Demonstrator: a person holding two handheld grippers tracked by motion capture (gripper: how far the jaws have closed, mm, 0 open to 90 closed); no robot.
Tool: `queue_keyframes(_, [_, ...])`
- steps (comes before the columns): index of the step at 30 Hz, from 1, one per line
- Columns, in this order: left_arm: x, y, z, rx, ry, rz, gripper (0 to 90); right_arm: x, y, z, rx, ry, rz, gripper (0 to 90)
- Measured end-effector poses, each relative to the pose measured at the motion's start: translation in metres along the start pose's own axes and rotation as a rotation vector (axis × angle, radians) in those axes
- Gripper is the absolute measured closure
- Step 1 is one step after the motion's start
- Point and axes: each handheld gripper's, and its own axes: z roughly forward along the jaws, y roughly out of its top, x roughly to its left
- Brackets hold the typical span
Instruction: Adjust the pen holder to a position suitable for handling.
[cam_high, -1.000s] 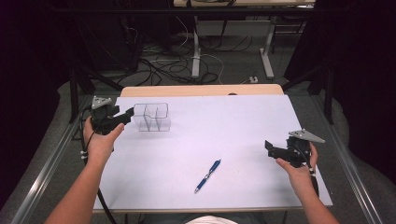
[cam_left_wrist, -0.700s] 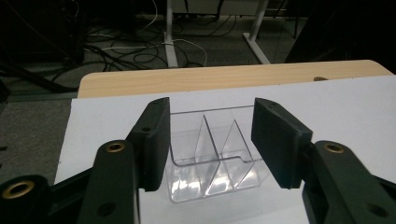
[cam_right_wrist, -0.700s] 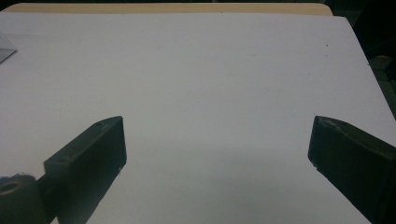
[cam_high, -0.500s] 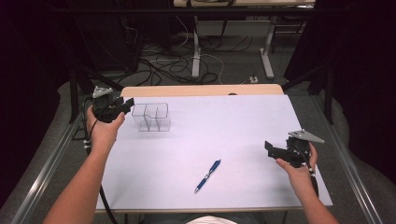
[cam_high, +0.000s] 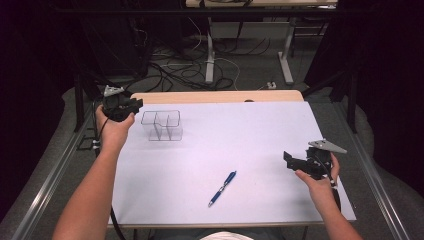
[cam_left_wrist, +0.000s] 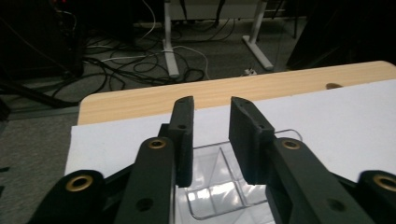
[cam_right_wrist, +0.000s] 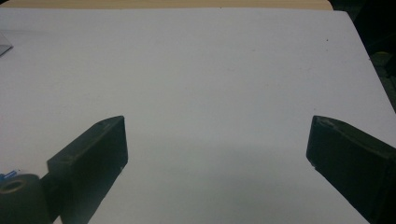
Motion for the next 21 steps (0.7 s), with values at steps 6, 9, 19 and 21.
queue_keyframes(6, [0.007, -0.001, 0.009, -0.002, 0.008, -0.014, 82.5, 0.0, 0.0, 0.0, 0.003, -0.003, 0.006, 5.6])
queue_keyframes(9, [0.009, -0.004, 0.015, 0.006, 0.017, -0.024, 87.2, 0.001, -0.001, 0.001, 0.003, -0.004, 0.007, 5.8])
queue_keyframes(19, [0.021, -0.01, 0.034, 0.041, 0.017, -0.018, 90.0, 0.0, -0.002, 0.002, 0.015, -0.002, 0.006, 6.5])
queue_keyframes(21, [0.022, -0.011, 0.036, 0.06, 0.01, -0.017, 90.0, 0.0, -0.002, 0.003, 0.013, -0.002, 0.0, 6.5])
